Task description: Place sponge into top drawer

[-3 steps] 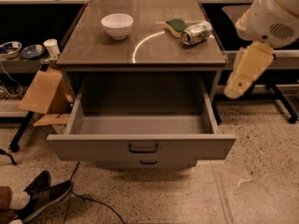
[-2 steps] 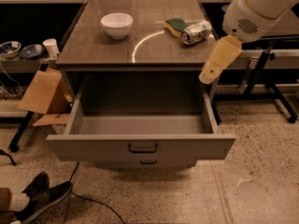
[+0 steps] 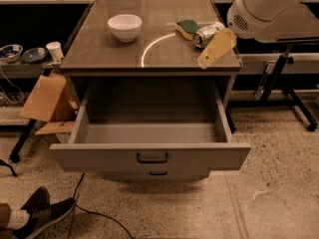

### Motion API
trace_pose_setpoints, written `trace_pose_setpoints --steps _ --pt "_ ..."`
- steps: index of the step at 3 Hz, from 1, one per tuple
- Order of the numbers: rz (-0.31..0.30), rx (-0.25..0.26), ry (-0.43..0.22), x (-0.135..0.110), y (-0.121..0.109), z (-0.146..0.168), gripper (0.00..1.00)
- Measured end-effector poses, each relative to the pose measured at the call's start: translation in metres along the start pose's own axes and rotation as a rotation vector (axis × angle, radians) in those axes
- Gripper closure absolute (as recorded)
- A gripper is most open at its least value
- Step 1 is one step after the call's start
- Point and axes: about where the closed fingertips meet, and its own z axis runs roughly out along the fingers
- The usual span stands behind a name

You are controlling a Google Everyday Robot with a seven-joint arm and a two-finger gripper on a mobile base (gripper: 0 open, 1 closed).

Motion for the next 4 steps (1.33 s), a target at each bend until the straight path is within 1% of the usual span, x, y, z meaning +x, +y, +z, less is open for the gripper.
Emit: trace_pose_setpoints --steps 1,2,3,4 --pt "0.209 0.116 -0.027 -0.014 -0.032 0.011 0.0" --pt "0.209 0.116 -0.027 -0.014 -0.032 0.011 0.0" --pt "0.295 0.14 -0.057 -0.034 -0.036 0.035 0.0" --pt "0.392 0.187 -0.061 -0.061 -0.039 0.067 0.0"
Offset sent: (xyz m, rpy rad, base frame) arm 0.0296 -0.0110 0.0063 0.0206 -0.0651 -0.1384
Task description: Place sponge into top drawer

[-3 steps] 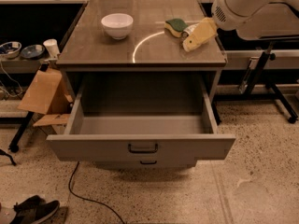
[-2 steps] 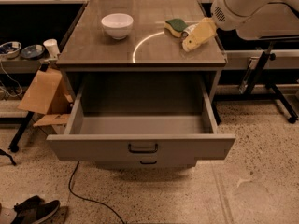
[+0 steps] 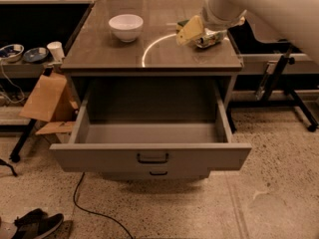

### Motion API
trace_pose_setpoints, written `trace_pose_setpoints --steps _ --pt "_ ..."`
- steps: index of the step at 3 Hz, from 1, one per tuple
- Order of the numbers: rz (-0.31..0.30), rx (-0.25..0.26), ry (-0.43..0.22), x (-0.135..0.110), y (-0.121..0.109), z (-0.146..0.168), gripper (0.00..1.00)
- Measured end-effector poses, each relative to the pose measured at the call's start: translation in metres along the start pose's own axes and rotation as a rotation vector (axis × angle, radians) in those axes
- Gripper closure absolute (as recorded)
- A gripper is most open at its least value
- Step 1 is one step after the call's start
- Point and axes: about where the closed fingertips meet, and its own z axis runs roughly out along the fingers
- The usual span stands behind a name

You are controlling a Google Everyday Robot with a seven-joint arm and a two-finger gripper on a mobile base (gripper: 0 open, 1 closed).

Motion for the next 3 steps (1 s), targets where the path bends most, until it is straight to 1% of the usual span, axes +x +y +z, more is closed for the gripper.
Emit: trace_pose_setpoints --steps 1,2,3 --pt "0.103 0.038 -0.048 -0.022 0.006 0.028 0.0" --pt "0.155 0.044 -0.112 -0.05 0.007 0.05 0.0" --pt "0.167 0.025 -0.183 -0.069 -0.002 0.06 0.0"
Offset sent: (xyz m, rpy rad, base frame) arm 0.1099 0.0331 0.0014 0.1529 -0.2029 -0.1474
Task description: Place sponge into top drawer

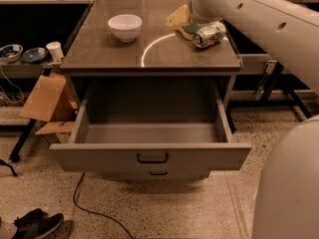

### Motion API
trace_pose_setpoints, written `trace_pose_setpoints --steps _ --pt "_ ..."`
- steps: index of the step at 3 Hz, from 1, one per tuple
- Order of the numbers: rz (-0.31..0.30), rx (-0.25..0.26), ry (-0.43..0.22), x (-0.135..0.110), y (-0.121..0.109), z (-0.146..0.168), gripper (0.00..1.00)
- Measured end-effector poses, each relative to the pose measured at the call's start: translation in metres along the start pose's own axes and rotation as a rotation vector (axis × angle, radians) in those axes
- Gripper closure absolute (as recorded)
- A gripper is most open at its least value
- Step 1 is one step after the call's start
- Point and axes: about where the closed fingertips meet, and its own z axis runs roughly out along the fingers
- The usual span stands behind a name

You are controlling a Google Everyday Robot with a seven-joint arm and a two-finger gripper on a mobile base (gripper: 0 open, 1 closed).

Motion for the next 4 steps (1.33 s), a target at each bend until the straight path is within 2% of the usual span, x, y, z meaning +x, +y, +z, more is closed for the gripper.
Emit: trace_pose_setpoints --steps 1,2,3,4 --pt "-0.025 -0.046 -0.067 -0.02 0.001 0.005 0.0" --pt "-0.082 -0.11 -0.102 -0.035 0.009 0.012 0.0" --pt "-0.182 -0.169 -0.098 -0.046 0.026 0.023 0.0" --pt "-0.177 -0.173 -0.103 -0.047 0.032 0.033 0.0"
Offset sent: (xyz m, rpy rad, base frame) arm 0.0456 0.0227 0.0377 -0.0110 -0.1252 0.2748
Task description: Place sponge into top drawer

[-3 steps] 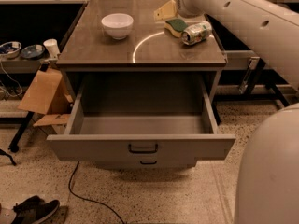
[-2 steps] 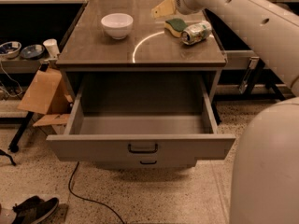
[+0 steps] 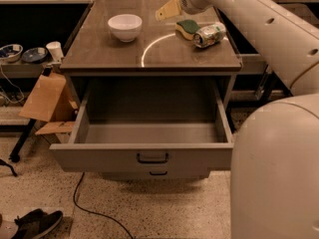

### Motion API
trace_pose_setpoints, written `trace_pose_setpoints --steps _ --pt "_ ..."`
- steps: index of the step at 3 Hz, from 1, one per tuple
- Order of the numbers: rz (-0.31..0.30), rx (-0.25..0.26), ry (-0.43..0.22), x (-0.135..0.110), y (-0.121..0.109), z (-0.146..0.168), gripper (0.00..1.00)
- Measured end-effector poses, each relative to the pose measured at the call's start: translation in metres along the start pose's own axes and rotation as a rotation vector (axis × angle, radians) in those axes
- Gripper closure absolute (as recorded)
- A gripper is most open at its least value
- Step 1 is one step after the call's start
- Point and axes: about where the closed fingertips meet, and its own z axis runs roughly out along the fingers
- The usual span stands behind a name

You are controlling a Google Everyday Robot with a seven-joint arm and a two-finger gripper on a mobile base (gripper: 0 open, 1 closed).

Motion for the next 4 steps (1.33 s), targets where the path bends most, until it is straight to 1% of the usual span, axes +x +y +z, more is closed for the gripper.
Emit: trace_pose_setpoints --steps 1,3,4 --pt "0.001 0.016 0.01 0.003 0.0 0.012 0.0" --pt "0.035 0.094 0.051 0.018 -0.026 0.033 0.0" --pt "0.035 0.092 0.034 0.019 -0.04 0.047 0.0"
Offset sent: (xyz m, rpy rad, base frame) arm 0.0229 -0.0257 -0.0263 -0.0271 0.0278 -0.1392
